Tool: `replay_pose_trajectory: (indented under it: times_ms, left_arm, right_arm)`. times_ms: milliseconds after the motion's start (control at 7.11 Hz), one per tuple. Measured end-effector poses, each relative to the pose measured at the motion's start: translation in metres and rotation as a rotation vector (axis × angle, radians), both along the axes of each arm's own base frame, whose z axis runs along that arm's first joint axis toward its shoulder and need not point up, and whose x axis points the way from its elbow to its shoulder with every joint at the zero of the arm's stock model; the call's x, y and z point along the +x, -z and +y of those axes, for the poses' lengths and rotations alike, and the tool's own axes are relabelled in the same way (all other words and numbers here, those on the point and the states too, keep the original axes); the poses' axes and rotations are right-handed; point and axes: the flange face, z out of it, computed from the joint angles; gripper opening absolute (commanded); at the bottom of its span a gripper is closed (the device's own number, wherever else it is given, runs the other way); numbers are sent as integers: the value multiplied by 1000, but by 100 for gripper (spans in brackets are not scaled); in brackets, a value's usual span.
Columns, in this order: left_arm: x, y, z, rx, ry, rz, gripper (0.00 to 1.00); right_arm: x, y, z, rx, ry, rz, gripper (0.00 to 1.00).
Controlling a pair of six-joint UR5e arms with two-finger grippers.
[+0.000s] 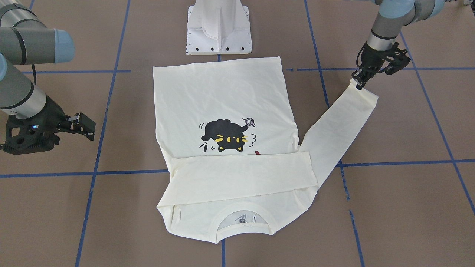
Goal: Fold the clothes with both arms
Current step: 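Carry the sleeve with the left gripper across the shirt toward the collar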
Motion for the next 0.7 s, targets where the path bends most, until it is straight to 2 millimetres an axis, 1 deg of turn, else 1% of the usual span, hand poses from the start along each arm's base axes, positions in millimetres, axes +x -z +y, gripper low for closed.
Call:
replay_pose_trajectory:
  times_ms: [141, 281, 422, 563, 703]
  left_arm:
    - [-1, 33, -41, 51, 21, -19, 0]
    - [2, 73, -80, 90, 37, -35, 0]
    - [8, 119, -111, 122, 46, -33, 0]
    - [17, 162, -133, 156, 50, -8, 0]
    - [33, 204, -154, 186, 50, 28, 0]
  right_arm:
    - [8, -8, 7, -5, -5, 6, 100]
    - [19, -17, 16, -10, -11, 13, 100]
    - [32, -26, 24, -13, -22, 17, 100]
    - [44, -38, 31, -13, -32, 17, 100]
    - [53, -52, 38, -11, -40, 15, 100]
